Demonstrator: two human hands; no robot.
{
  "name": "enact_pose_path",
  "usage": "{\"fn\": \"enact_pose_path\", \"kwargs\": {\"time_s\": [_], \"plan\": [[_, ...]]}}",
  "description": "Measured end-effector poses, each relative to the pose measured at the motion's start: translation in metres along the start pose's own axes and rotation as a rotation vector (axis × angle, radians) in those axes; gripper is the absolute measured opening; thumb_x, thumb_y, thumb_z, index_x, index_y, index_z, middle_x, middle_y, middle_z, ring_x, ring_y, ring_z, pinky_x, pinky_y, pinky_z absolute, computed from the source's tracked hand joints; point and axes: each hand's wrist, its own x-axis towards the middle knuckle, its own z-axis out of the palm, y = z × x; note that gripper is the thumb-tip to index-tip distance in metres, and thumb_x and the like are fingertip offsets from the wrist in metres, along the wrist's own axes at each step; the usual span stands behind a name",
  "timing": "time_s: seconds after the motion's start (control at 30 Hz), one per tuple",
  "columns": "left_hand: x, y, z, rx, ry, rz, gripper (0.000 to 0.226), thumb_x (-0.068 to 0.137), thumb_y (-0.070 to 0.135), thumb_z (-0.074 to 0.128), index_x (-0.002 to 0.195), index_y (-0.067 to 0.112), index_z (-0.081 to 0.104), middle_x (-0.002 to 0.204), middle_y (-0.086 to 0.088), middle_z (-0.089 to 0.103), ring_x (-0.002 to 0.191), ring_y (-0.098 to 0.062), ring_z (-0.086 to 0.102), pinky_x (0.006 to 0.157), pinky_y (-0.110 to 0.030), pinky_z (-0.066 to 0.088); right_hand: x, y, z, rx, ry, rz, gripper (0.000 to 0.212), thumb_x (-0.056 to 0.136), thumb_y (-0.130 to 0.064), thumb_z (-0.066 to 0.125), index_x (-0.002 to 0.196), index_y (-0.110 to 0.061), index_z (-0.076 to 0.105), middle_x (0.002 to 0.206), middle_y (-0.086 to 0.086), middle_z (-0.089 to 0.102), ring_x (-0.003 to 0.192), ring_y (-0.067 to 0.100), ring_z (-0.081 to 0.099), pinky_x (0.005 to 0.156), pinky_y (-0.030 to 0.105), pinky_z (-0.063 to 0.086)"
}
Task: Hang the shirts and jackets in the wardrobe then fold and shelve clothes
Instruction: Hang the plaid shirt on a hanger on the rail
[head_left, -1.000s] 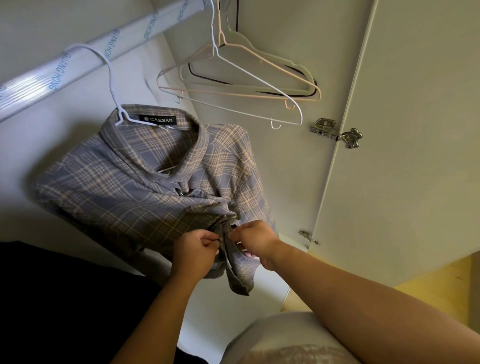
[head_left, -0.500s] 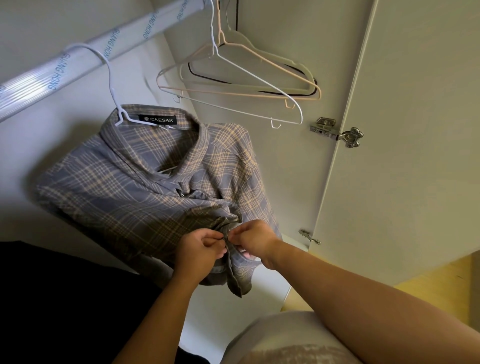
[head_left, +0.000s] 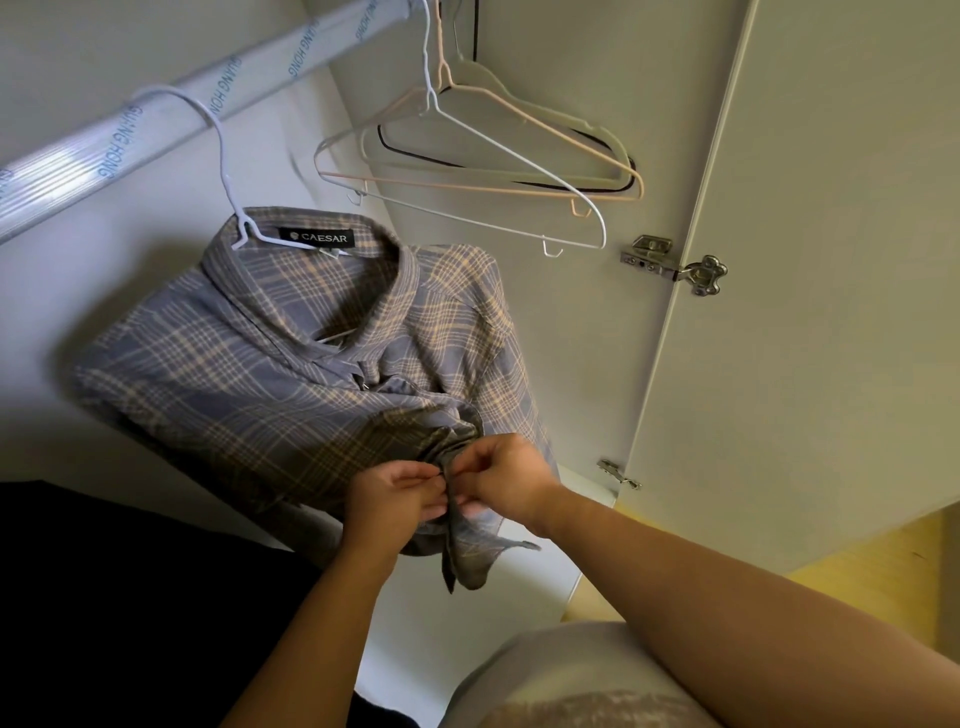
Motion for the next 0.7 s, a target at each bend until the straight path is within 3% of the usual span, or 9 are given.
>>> {"fn": "enact_pose_path", "kwargs": {"time_s": [0.13, 0.2, 0.3, 0.43, 0.57, 0.7], "plan": [[-0.007, 0.011, 0.002, -0.187, -0.044, -0.141, 0.012, 0.091, -0.01, 0.061, 0.099, -0.003, 0.066, 0.086, -0.021, 0.073, 0.071, -0.026, 0.074, 0.053, -0.027, 0.059, -0.003, -0.002, 0.0, -0.14, 0.005, -0.082, 0.01, 0.084, -0.002, 0.071, 0.088, -0.011, 0.069, 0.075, 0.004, 0.071, 0.058, 0.01, 0.067, 0.06, 0.018, 0.056], [-0.009, 0.015, 0.004, -0.257, -0.051, -0.196, 0.012, 0.095, -0.008, 0.056, 0.102, -0.005, 0.065, 0.087, -0.024, 0.073, 0.075, -0.029, 0.074, 0.054, -0.029, 0.06, -0.003, -0.002, 0.0, -0.223, 0.024, -0.118, 0.014, 0.084, -0.007, 0.073, 0.081, -0.019, 0.066, 0.075, -0.003, 0.069, 0.065, 0.012, 0.068, 0.068, 0.023, 0.059], [-0.01, 0.013, 0.005, -0.208, -0.061, -0.146, 0.011, 0.097, 0.007, 0.062, 0.097, 0.0, 0.071, 0.089, -0.018, 0.076, 0.079, -0.026, 0.076, 0.059, -0.028, 0.061, -0.002, -0.002, 0.002, -0.313, 0.034, -0.15, 0.013, 0.084, -0.014, 0.074, 0.08, -0.022, 0.064, 0.083, -0.001, 0.069, 0.082, 0.021, 0.069, 0.078, 0.033, 0.059], [-0.011, 0.009, 0.006, -0.174, -0.107, -0.109, 0.012, 0.094, 0.011, 0.067, 0.098, 0.0, 0.072, 0.091, -0.014, 0.077, 0.083, -0.022, 0.076, 0.063, -0.027, 0.061, 0.0, 0.001, 0.004, -0.384, 0.065, -0.168, 0.02, 0.083, -0.018, 0.075, 0.075, -0.028, 0.06, 0.075, -0.012, 0.061, 0.074, 0.009, 0.06, 0.063, 0.017, 0.049], [-0.01, 0.008, 0.004, -0.173, -0.094, -0.142, 0.012, 0.094, 0.003, 0.065, 0.105, 0.0, 0.069, 0.096, -0.016, 0.076, 0.086, -0.024, 0.075, 0.066, -0.029, 0.062, 0.001, 0.003, 0.005, -0.344, 0.051, -0.152, 0.022, 0.083, -0.019, 0.076, 0.074, -0.03, 0.06, 0.075, -0.014, 0.062, 0.069, 0.004, 0.058, 0.063, 0.014, 0.048], [-0.01, 0.009, 0.004, -0.163, -0.085, -0.136, 0.009, 0.097, 0.001, 0.06, 0.103, 0.001, 0.067, 0.095, -0.015, 0.075, 0.08, -0.02, 0.075, 0.062, -0.027, 0.061, -0.001, 0.004, 0.006, -0.255, 0.049, -0.126, 0.018, 0.085, -0.015, 0.074, 0.074, -0.025, 0.064, 0.079, -0.004, 0.068, 0.079, 0.017, 0.067, 0.079, 0.032, 0.059]]}}
